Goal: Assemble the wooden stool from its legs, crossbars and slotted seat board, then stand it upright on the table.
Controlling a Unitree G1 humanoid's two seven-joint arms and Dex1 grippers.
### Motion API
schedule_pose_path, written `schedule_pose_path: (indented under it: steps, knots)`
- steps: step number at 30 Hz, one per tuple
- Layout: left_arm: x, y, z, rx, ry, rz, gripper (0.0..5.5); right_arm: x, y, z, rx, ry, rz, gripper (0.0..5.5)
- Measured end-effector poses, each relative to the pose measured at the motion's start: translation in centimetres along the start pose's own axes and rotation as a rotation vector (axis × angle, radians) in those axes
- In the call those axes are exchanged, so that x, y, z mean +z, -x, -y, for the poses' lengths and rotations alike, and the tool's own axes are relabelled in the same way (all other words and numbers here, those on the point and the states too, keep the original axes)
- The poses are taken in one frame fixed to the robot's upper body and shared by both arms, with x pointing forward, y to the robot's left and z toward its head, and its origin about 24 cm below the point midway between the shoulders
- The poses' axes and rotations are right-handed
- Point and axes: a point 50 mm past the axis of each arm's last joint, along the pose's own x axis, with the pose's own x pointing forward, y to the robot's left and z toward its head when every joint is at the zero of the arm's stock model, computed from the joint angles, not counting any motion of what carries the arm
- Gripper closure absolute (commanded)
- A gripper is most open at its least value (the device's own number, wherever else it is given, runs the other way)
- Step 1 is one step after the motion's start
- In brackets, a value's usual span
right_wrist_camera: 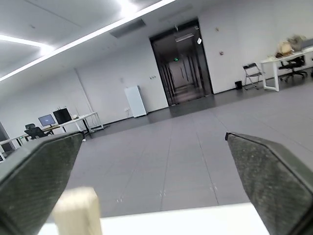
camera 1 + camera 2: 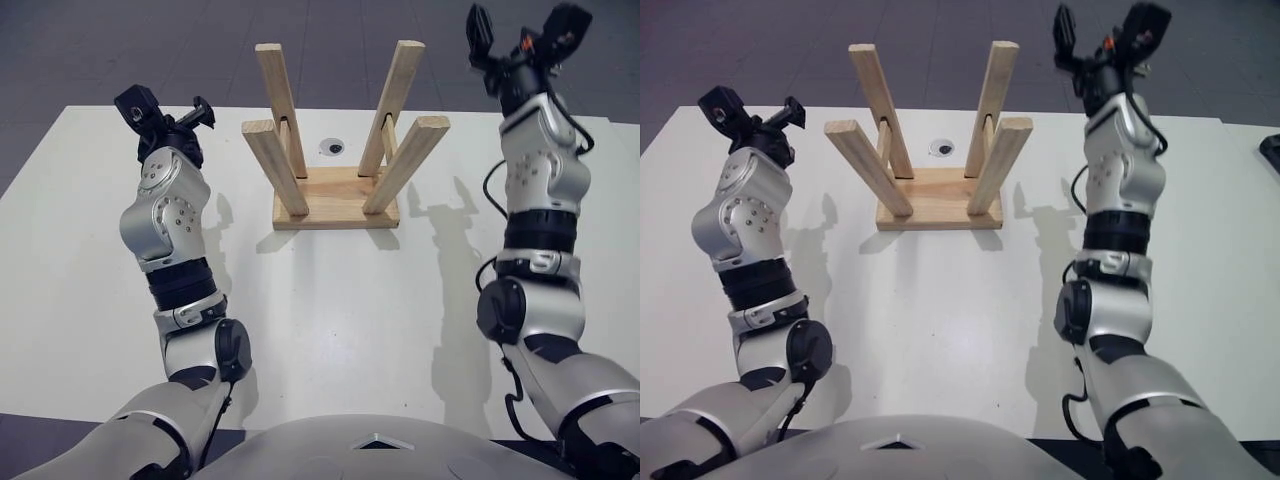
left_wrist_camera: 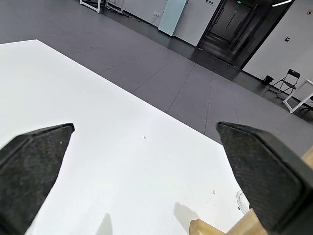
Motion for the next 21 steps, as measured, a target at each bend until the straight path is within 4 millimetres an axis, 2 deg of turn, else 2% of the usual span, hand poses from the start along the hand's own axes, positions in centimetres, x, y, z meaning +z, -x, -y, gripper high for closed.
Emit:
schedule_pose_path:
  steps: [3,7,9,10,11,14,17,18,21]
  knots:
    - [-0.3,0.1,0.3,-0.007,0.010,-0.011,0.10,2.9,-2.3,-2.3,0.044,0.038,0.073,0.12]
    - [-0.5,0.1,0.5,-0.008,0.016,-0.018,0.10,8.6,-4.4,-5.2,0.094,0.033,0.233,0.12]
    - [-0.6,0.1,0.5,-0.008,0.019,-0.019,0.10,9.9,-5.0,-6.3,0.100,0.057,0.259,0.12]
    - [-0.6,0.1,0.5,-0.008,0.021,-0.020,0.10,9.5,-5.2,-6.6,0.100,0.069,0.231,0.12]
    - [-0.6,0.1,0.5,-0.009,0.022,-0.021,0.10,8.1,-5.5,-7.0,0.103,0.082,0.169,0.12]
    - [-0.7,0.1,0.6,-0.008,0.025,-0.024,0.10,1.4,-5.4,-8.3,0.119,0.170,-0.135,0.12]
    - [-0.8,0.1,0.6,-0.009,0.027,-0.029,0.10,-4.6,-4.0,-8.9,0.133,0.248,-0.421,0.12]
    - [-0.8,0.0,0.5,-0.005,0.027,-0.031,0.10,-5.3,-3.7,-9.0,0.150,0.268,-0.442,0.12]
    - [-1.1,-0.1,0.4,-0.003,0.024,-0.048,0.10,-5.0,-3.7,-9.0,0.213,0.244,-0.455,0.12]
